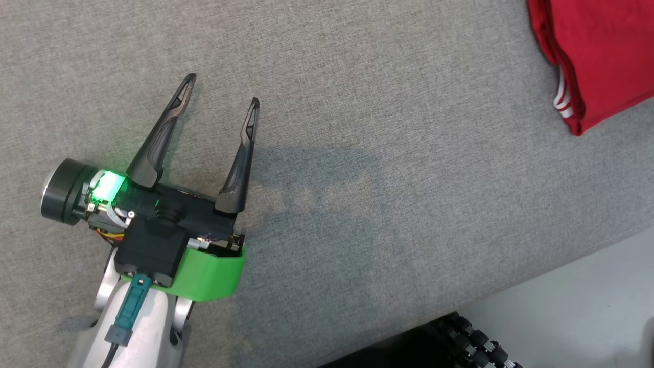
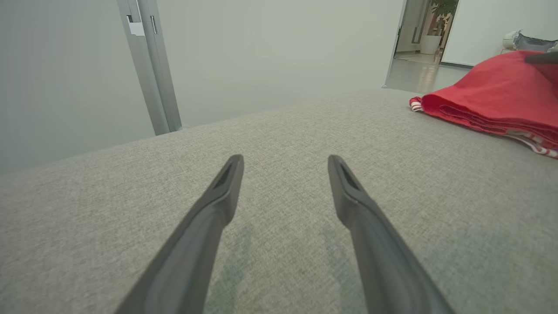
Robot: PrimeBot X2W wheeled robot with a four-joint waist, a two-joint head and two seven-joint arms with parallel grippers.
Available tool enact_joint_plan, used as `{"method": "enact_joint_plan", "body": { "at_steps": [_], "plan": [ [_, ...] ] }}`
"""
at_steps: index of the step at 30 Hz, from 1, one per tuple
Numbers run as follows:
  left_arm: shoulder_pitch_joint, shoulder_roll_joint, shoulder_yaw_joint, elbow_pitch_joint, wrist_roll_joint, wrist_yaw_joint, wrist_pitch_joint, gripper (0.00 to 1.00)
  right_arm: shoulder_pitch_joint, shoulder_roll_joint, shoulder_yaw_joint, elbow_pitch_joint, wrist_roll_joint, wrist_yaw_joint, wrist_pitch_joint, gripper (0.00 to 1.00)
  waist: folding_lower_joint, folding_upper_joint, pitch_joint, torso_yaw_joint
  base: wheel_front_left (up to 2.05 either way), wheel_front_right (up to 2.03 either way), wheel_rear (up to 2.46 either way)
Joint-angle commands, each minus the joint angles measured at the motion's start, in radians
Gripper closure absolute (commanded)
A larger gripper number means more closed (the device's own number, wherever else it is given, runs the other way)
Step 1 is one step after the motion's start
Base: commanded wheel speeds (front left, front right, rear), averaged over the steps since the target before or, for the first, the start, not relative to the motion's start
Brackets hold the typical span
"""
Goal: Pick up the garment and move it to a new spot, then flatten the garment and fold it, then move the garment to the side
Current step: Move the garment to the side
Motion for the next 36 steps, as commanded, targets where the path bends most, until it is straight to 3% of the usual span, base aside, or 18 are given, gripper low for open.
{"method": "enact_joint_plan", "body": {
  "at_steps": [1,10,21,28,36],
  "plan": [
    [-0.015,0.008,0.001,0.007,0.000,0.005,0.001,0.00,-0.025,0.013,-0.031,0.030,-0.047,0.000,-0.004,0.00,-0.0001,-0.0001,-0.005,0.007,0.00,0.00,0.00],
    [0.006,-0.021,-0.012,0.043,-0.025,0.024,-0.025,0.00,-0.004,0.068,-0.096,0.122,-0.240,0.000,-0.004,0.00,-0.0001,-0.0001,-0.087,0.045,0.00,0.00,0.00],
    [0.080,-0.089,0.006,0.161,-0.119,0.060,-0.053,0.00,0.181,0.176,-0.014,-0.122,-0.296,-0.001,-0.004,0.00,-0.0001,-0.0001,-0.295,0.120,0.00,0.00,0.00],
    [0.144,-0.118,0.035,0.238,-0.167,0.078,-0.052,0.00,0.272,0.266,0.061,-0.200,-0.374,-0.001,-0.004,0.00,-0.0001,-0.0001,-0.423,0.177,0.00,0.00,0.00],
    [0.227,-0.135,0.075,0.281,-0.204,0.090,-0.052,0.00,0.382,0.382,0.074,-0.280,-0.488,-0.001,-0.004,0.00,-0.0001,-0.0001,-0.550,0.226,0.00,0.00,0.00]
  ]
}}
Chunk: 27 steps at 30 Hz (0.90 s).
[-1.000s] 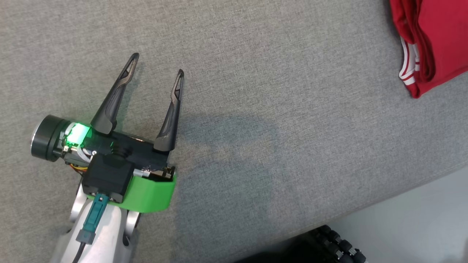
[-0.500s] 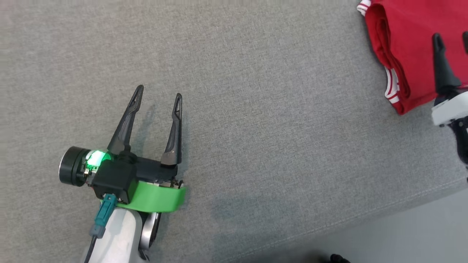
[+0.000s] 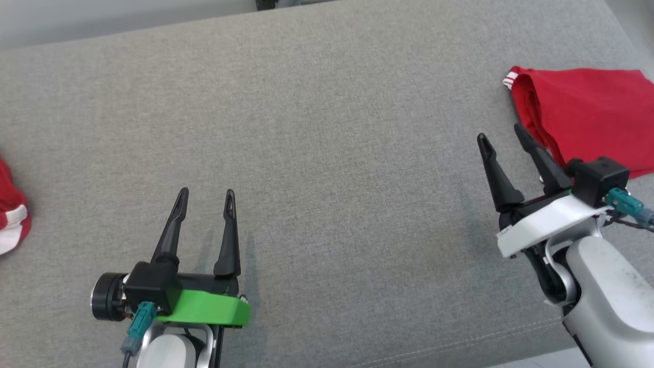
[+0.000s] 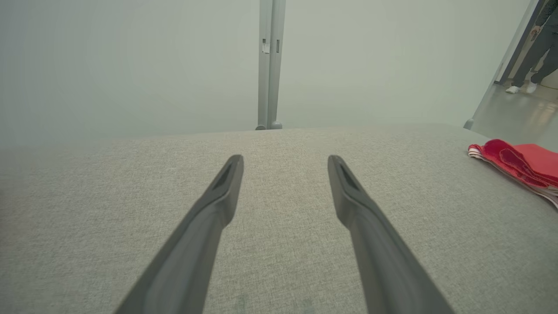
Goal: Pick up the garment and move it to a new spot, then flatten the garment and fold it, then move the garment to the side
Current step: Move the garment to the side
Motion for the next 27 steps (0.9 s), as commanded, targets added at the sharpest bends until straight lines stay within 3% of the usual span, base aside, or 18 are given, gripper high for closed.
{"method": "enact_joint_plan", "body": {
  "at_steps": [1,16,27],
  "plan": [
    [0.025,-0.001,0.010,0.004,-0.006,0.007,-0.004,0.00,0.035,0.019,-0.008,-0.020,-0.017,-0.001,-0.004,0.00,0.0001,0.0000,-0.106,0.065,0.00,0.00,0.00],
    [0.187,-0.007,0.086,-0.005,-0.020,0.031,-0.004,0.00,0.320,0.219,-0.211,-0.234,-0.292,-0.001,-0.004,0.00,0.0001,0.0000,-0.258,0.097,0.00,0.00,0.00],
    [0.267,-0.007,0.114,0.006,-0.007,0.011,-0.004,0.00,0.453,0.251,-0.244,-0.265,-0.356,-0.001,-0.004,0.00,0.0001,0.0000,-0.310,0.102,0.00,0.00,0.00]
  ]
}}
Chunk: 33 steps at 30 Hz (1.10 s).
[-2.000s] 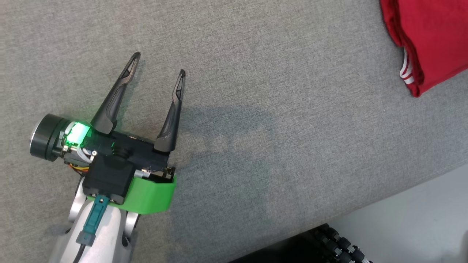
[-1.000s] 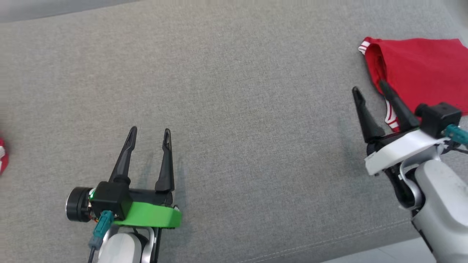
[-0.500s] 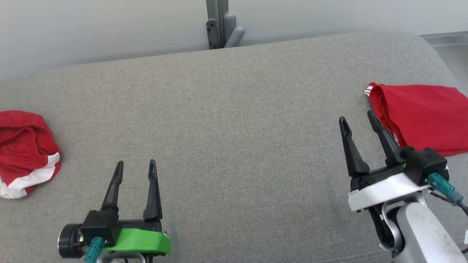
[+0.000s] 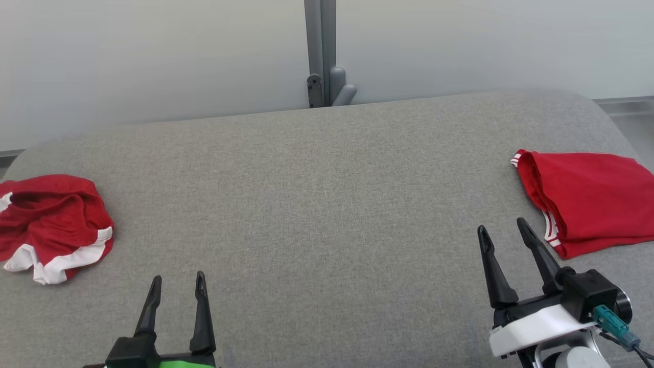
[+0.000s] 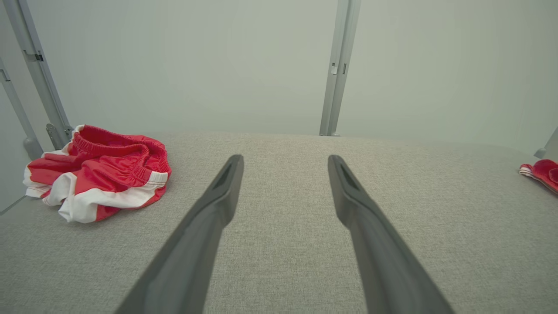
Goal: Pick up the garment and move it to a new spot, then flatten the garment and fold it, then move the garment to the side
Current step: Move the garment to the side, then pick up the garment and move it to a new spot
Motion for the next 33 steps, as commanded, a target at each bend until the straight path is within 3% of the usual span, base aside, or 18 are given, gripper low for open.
{"method": "enact_joint_plan", "body": {
  "at_steps": [1,33],
  "plan": [
    [0.015,-0.001,0.002,-0.002,0.006,-0.002,-0.004,0.00,0.015,0.001,-0.001,0.001,-0.009,0.000,-0.004,0.00,0.0001,0.0000,-0.010,0.001,0.00,0.00,0.00],
    [0.014,-0.001,0.000,-0.001,0.033,-0.006,-0.004,0.00,0.038,0.023,0.007,0.027,0.013,0.000,-0.004,0.00,0.0001,0.0000,-0.026,0.018,0.00,0.00,0.00]
  ]
}}
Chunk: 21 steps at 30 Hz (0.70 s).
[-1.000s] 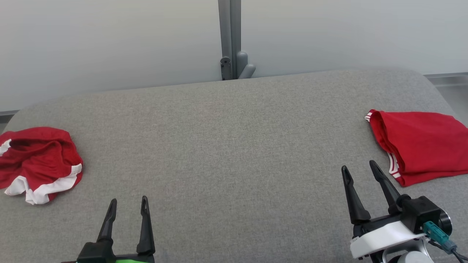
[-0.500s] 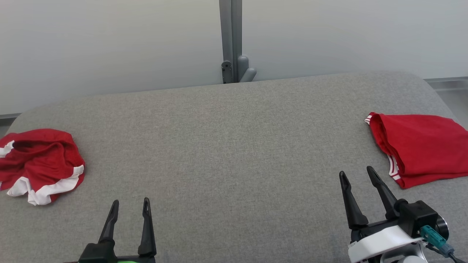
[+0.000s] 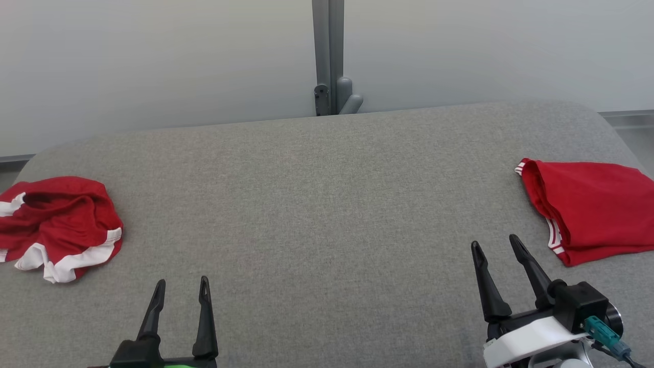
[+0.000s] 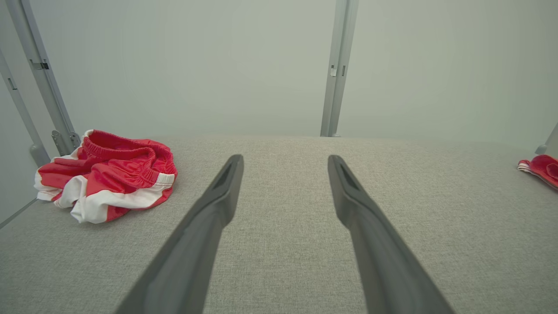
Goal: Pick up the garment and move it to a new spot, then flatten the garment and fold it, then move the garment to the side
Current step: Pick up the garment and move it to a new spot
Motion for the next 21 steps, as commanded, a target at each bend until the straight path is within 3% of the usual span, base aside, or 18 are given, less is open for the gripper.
{"method": "enact_joint_plan", "body": {
  "at_steps": [1,11,21],
  "plan": [
    [-0.001,0.000,0.002,-0.003,0.011,0.006,-0.004,0.00,0.003,0.000,-0.001,0.002,0.008,0.000,-0.004,0.00,0.0001,-0.0001,-0.001,0.002,0.00,0.00,0.00],
    [-0.009,0.000,0.000,-0.004,0.001,0.016,-0.004,0.00,0.011,-0.008,0.004,-0.001,0.010,0.000,-0.004,0.00,0.0001,-0.0001,0.000,0.051,0.00,0.00,0.00],
    [-0.019,0.000,0.001,-0.016,-0.011,0.031,-0.004,0.00,0.020,-0.007,0.027,-0.005,0.017,0.000,-0.004,0.00,0.0001,-0.0001,0.004,0.196,0.00,0.00,0.00]
  ]
}}
